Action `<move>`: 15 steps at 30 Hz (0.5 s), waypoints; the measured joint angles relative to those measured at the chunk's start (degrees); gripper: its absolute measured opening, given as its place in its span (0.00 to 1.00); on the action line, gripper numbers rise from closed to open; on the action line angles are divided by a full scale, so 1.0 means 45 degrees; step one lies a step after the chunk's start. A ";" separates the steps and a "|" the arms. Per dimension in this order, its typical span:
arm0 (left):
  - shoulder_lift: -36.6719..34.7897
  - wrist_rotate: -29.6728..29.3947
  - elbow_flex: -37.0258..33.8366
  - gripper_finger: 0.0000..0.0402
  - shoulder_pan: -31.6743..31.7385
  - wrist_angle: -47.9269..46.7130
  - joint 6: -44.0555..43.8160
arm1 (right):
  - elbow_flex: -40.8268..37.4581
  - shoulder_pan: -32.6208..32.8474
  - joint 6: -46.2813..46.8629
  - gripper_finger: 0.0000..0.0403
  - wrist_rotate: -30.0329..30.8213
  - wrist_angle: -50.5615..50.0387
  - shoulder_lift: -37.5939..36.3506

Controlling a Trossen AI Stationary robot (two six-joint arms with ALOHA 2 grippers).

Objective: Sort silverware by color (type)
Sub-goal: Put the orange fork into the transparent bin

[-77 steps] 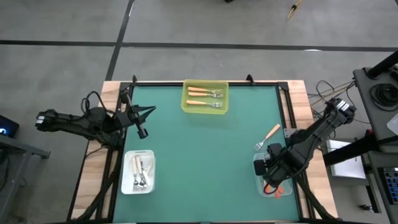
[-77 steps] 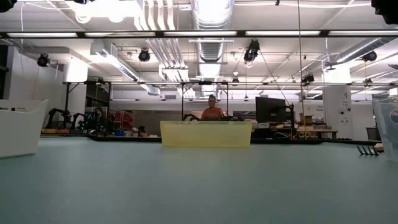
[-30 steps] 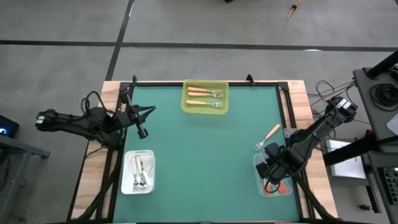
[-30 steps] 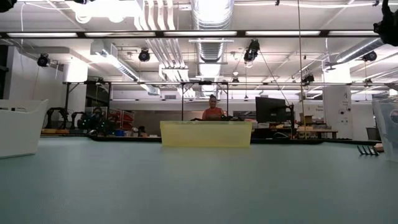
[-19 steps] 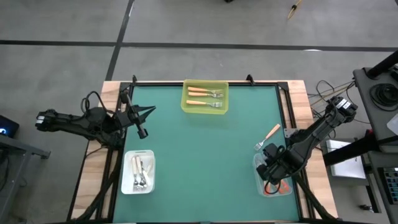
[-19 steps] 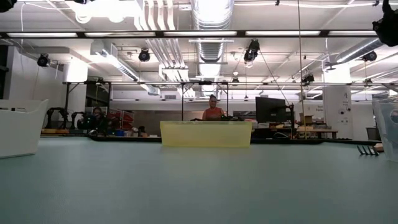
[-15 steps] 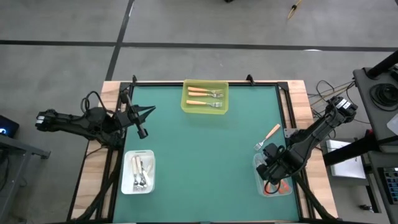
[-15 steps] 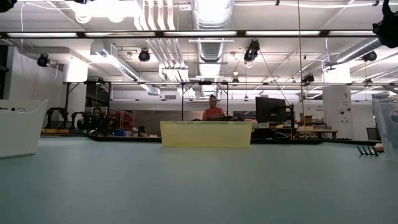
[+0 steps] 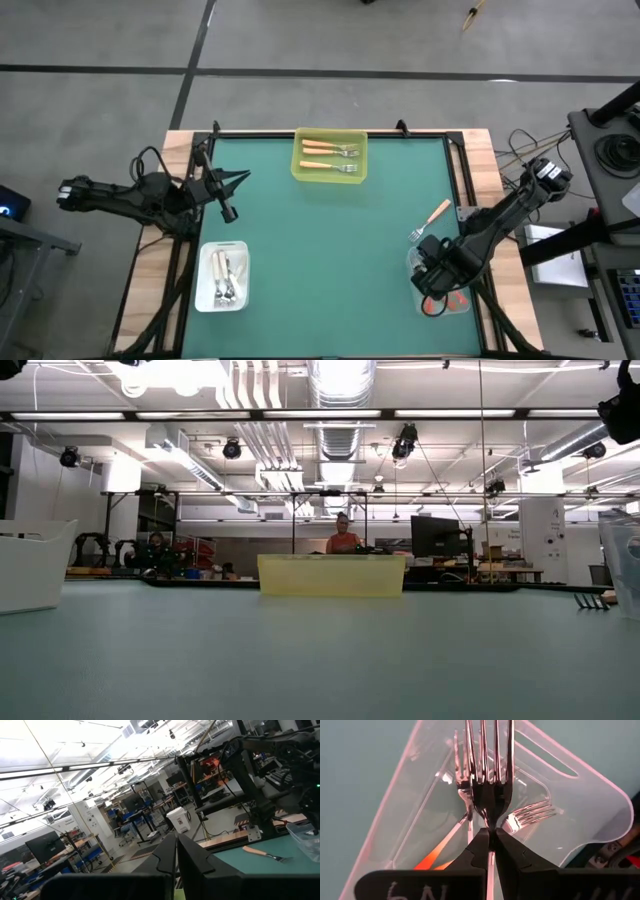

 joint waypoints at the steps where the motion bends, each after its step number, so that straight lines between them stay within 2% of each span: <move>1: 0.0000 0.0001 0.0004 0.00 0.0000 0.0004 0.0000 | 0.0000 0.0000 -0.0007 0.02 -0.0002 -0.0001 0.0067; 15: 0.0000 0.0001 0.0003 0.00 0.0004 0.0023 0.0000 | -0.0005 0.0000 0.0475 0.02 -0.0024 0.0383 0.0218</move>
